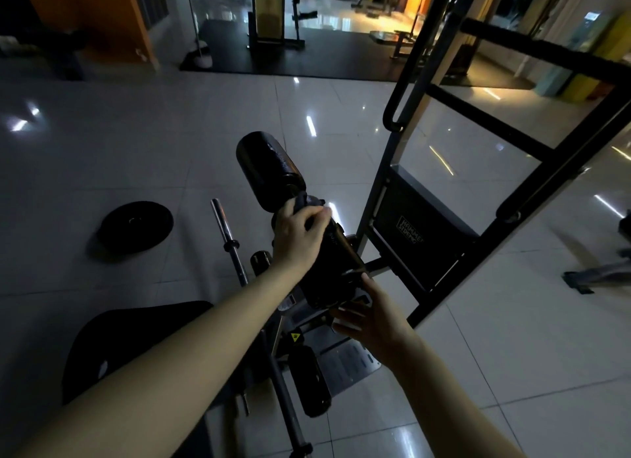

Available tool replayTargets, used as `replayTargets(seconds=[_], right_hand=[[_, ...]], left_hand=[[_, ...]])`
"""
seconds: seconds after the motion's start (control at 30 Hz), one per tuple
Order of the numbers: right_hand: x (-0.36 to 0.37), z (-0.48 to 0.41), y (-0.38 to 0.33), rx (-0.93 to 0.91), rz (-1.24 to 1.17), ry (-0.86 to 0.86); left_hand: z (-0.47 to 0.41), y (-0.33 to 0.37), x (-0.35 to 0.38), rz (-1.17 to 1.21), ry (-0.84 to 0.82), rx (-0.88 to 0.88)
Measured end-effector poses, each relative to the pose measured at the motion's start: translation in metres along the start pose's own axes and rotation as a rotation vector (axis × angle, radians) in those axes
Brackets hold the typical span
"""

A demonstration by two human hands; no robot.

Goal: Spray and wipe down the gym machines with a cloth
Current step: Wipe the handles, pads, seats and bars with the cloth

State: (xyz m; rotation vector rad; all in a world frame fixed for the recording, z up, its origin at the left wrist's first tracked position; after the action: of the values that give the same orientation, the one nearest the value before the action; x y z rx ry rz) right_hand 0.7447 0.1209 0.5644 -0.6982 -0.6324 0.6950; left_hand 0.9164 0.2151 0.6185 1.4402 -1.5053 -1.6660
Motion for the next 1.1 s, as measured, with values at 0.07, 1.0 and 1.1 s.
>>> replayTargets(seconds=[0.07,1.0,1.1], right_hand=[[0.0,0.0,0.001,0.001,0.022,-0.02],[0.04,-0.001,-0.004,-0.004,-0.093,0.004],[0.035,0.006,-0.01,0.075,-0.16,-0.087]], left_hand=[[0.004,-0.001,0.005,-0.108,0.128,0.104],[0.098,-0.02,0.013,0.022,0.035,0.187],[0.102,-0.016,0.018,-0.031,-0.003,0.326]])
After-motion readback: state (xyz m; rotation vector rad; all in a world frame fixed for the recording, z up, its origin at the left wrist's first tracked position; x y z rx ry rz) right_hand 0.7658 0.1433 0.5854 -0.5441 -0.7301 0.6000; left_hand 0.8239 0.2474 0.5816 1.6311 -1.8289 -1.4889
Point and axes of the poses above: each hand's wrist, its own z-axis away from the middle knuckle, its own x-axis out of the palm, y = z × x, the point moved 3 cm from there along -z, towards the middle knuckle, and after that the axes turned 2 degrees about z, right-handed, at the moved point
